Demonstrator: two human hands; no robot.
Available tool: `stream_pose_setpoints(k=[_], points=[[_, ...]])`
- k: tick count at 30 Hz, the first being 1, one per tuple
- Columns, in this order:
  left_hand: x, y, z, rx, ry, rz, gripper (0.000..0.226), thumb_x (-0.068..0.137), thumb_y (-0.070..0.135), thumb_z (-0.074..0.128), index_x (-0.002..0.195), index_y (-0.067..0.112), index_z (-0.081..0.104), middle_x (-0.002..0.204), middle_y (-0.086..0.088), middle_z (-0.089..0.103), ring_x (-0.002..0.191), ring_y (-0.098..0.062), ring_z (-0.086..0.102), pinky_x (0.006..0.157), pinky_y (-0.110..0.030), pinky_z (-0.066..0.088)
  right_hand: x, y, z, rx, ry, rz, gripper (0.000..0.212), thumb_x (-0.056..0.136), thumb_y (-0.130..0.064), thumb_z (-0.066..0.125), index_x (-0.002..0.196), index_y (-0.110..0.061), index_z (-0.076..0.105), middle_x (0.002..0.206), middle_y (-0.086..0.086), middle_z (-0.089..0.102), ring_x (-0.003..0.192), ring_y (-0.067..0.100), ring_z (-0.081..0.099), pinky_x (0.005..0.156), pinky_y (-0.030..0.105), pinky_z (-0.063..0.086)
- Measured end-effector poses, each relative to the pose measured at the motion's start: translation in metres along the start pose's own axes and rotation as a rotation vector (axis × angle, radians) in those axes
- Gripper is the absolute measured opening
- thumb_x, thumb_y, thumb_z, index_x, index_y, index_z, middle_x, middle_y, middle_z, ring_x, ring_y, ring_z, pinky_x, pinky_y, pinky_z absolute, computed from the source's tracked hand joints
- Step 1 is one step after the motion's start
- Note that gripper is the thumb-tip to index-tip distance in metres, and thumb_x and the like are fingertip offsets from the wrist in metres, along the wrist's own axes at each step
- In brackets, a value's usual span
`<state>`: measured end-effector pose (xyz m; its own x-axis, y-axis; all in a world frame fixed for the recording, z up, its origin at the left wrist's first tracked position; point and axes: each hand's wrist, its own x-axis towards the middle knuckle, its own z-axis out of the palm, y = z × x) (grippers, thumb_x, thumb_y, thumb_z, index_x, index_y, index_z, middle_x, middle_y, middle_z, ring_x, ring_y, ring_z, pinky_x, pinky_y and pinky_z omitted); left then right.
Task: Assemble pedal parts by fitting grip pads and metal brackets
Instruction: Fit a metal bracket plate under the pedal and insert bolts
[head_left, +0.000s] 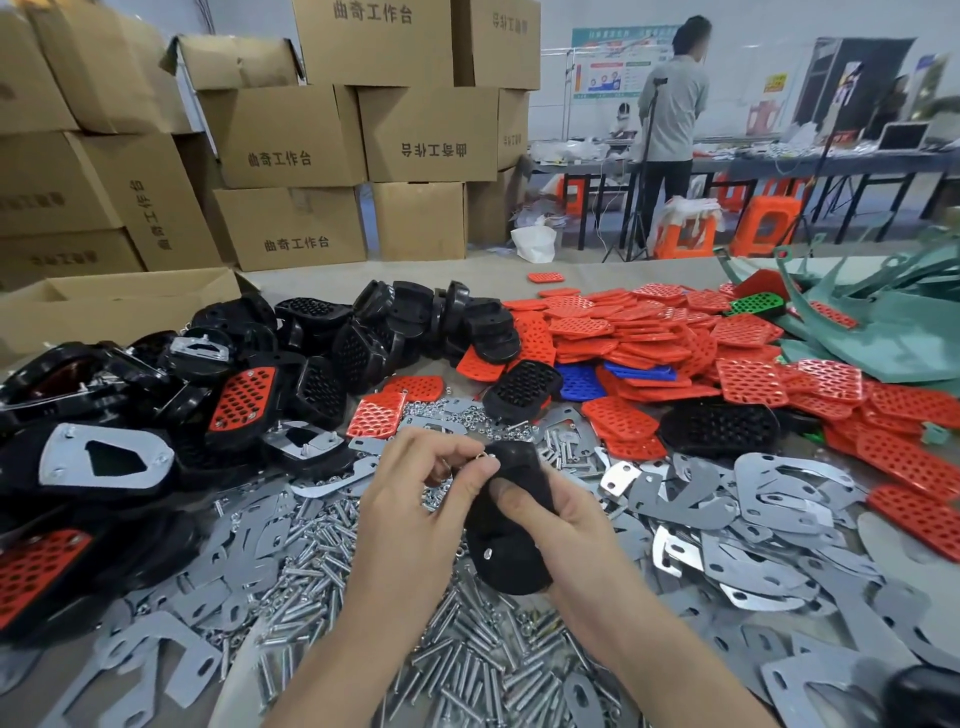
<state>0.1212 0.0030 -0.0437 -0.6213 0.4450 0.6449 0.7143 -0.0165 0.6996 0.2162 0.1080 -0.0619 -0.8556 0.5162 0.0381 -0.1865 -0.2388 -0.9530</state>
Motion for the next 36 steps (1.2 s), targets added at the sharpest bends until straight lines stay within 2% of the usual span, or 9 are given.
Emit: stream_pose_setpoints(k=[6,9,13,16,21,25,27,32,36], points=[[0.002,-0.004,-0.004,0.034,-0.008,-0.003,0.004,0.095,0.034,0.068,0.094,0.03,0.066,0.094,0.017,0.059,0.091,-0.008,0.059,0.08,-0.011,0.042,0.001,-0.001,-0.002,0.03,0.041,0.032,0.021,0.09,-0.03,0.075,0.111,-0.03,0.078,0.109,0.01,0.079,0.101,0.026,0.076,0.089,0.041,0.059],[0.005,-0.01,-0.011,0.098,-0.059,-0.076,0.011,0.091,0.047,0.059,0.095,0.037,0.063,0.097,0.022,0.06,0.095,-0.003,0.058,0.081,-0.009,0.041,0.005,-0.007,-0.009,0.118,0.158,0.067,0.027,0.086,-0.028,0.072,0.111,-0.02,0.078,0.107,0.017,0.078,0.096,0.032,0.077,0.085,0.043,0.06],[0.003,-0.02,-0.013,0.336,-0.31,-0.154,0.021,0.09,0.056,0.049,0.099,0.04,0.06,0.096,0.029,0.057,0.101,0.01,0.049,0.09,-0.012,0.04,0.01,-0.021,-0.024,0.351,0.256,0.077,0.019,0.096,-0.014,0.064,0.111,-0.011,0.075,0.102,0.022,0.078,0.083,0.026,0.078,0.065,0.032,0.063],[0.001,-0.023,-0.012,0.569,-0.494,-0.176,0.03,0.098,0.048,0.046,0.124,0.038,0.057,0.116,0.028,0.048,0.109,0.007,0.035,0.108,-0.023,0.031,0.01,-0.029,-0.038,0.466,0.301,0.127,0.025,0.101,-0.015,0.058,0.122,-0.009,0.071,0.111,0.02,0.077,0.085,0.023,0.078,0.062,0.029,0.062],[0.0,-0.01,-0.008,0.467,-0.464,-0.106,0.04,0.096,0.052,0.038,0.126,0.035,0.059,0.115,0.027,0.05,0.114,0.004,0.039,0.104,-0.024,0.034,0.006,-0.038,-0.055,0.536,0.336,0.088,0.038,0.102,-0.009,0.047,0.136,-0.004,0.061,0.109,0.012,0.076,0.088,0.019,0.076,0.07,0.028,0.06],[-0.002,0.01,0.009,0.448,-0.815,-0.024,0.047,0.091,0.062,0.033,0.128,0.042,0.055,0.108,0.037,0.041,0.11,0.011,0.04,0.104,-0.019,0.033,0.005,-0.046,-0.065,0.551,0.367,0.014,0.04,0.103,-0.003,0.045,0.14,-0.007,0.058,0.126,0.019,0.072,0.092,0.02,0.075,0.069,0.028,0.062],[-0.005,0.018,0.019,0.452,-0.913,0.014,0.05,0.091,0.065,0.031,0.128,0.042,0.055,0.109,0.034,0.043,0.108,0.011,0.041,0.099,-0.017,0.034,0.004,-0.048,-0.069,0.547,0.383,-0.006,0.039,0.103,-0.003,0.046,0.139,-0.009,0.059,0.132,0.022,0.068,0.099,0.023,0.074,0.073,0.029,0.062],[-0.011,0.035,0.051,0.567,-0.86,0.152,0.044,0.101,0.054,0.044,0.135,0.027,0.053,0.123,0.01,0.05,0.114,-0.009,0.05,0.094,-0.026,0.043,0.003,-0.053,-0.075,0.579,0.408,-0.064,0.038,0.103,-0.001,0.046,0.138,-0.008,0.06,0.131,0.025,0.068,0.097,0.023,0.075,0.073,0.028,0.063],[-0.008,0.039,0.071,0.615,-0.894,0.051,0.041,0.101,0.047,0.051,0.132,0.02,0.053,0.126,0.002,0.049,0.121,-0.018,0.048,0.099,-0.039,0.046,0.001,-0.054,-0.082,0.615,0.431,-0.082,0.038,0.104,-0.002,0.045,0.139,-0.007,0.059,0.132,0.024,0.067,0.092,0.021,0.076,0.068,0.027,0.062]])
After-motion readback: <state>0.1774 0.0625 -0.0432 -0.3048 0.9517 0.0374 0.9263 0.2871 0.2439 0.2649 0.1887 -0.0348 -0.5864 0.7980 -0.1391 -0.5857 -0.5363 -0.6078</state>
